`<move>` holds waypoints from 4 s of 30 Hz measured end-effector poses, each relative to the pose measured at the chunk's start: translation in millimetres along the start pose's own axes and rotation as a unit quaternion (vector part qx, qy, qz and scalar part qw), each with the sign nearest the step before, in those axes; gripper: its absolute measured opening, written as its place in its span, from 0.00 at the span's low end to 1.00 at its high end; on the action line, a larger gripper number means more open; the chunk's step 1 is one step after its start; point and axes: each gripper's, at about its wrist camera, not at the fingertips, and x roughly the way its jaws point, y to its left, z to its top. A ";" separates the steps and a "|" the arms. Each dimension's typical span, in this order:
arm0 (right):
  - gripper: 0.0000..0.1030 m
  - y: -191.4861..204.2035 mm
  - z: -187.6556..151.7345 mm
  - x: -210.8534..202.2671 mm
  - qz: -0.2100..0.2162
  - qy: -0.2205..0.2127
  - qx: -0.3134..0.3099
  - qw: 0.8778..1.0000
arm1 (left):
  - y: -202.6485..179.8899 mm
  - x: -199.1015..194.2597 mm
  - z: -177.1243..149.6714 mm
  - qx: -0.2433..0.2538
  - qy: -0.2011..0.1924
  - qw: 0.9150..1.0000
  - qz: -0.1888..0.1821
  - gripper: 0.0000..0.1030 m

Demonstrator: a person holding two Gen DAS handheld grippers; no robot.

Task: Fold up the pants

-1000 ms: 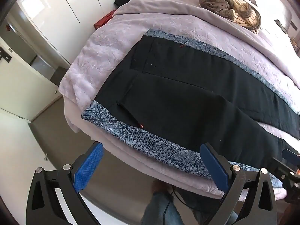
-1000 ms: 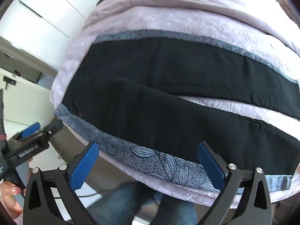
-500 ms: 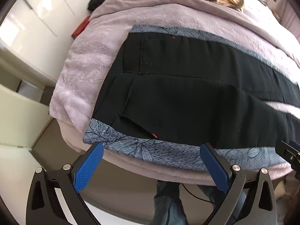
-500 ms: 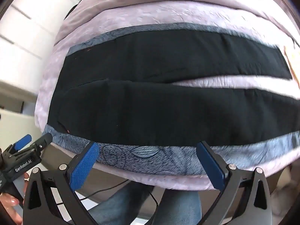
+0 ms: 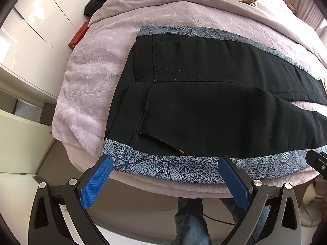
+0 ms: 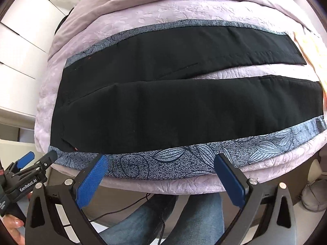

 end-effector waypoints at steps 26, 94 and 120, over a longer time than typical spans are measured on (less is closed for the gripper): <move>1.00 -3.0 8.4 -1.5 -0.004 -0.002 0.002 1.000 | -4.5 0.1 9.2 -0.003 0.001 1.000 0.003 1.00; 0.67 -99.5 -66.8 90.7 0.306 0.040 0.190 0.932 | 78.5 85.0 -54.1 -0.176 0.040 0.963 -0.198 0.98; 0.06 -123.2 -36.1 86.0 0.416 0.010 0.278 0.866 | 98.1 63.2 -41.5 -0.229 0.048 0.950 -0.206 0.70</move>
